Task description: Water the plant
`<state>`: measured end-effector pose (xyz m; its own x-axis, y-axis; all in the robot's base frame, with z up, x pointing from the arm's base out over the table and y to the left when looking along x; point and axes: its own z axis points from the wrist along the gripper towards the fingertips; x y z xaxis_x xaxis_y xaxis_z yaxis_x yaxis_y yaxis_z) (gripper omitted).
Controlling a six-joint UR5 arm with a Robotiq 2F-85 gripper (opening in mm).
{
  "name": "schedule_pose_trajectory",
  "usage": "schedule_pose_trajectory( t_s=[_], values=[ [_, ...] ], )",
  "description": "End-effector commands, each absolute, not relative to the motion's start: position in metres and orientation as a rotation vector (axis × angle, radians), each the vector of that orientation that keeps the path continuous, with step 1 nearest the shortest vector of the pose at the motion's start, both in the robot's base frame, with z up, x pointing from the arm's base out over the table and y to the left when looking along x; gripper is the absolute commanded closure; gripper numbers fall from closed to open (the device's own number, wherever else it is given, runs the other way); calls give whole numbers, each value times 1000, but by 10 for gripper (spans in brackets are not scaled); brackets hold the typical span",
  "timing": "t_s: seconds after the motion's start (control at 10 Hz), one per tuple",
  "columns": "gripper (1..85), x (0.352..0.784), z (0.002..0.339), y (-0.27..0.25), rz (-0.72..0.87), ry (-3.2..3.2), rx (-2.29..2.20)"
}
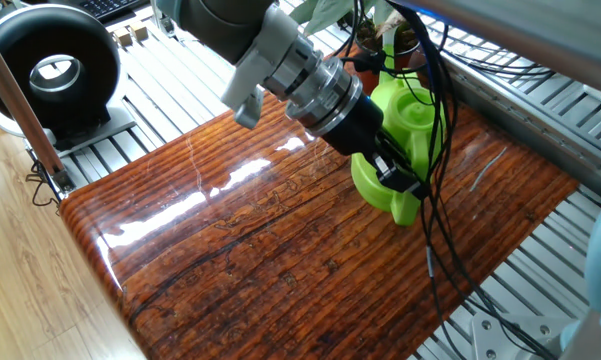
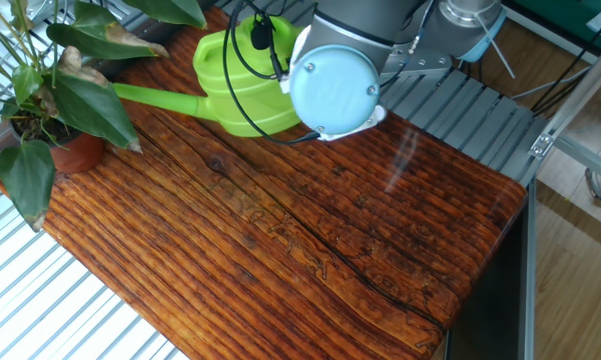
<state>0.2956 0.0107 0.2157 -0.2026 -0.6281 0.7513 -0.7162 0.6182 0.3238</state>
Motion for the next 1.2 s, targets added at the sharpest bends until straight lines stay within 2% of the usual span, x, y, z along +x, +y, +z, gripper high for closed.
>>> schedule_pose_trajectory(
  t_s=[0.0,1.1],
  values=[
    [843,300,218,8,90,-1900,1088],
    [843,303,224,4,51,-1880,1109]
  ],
)
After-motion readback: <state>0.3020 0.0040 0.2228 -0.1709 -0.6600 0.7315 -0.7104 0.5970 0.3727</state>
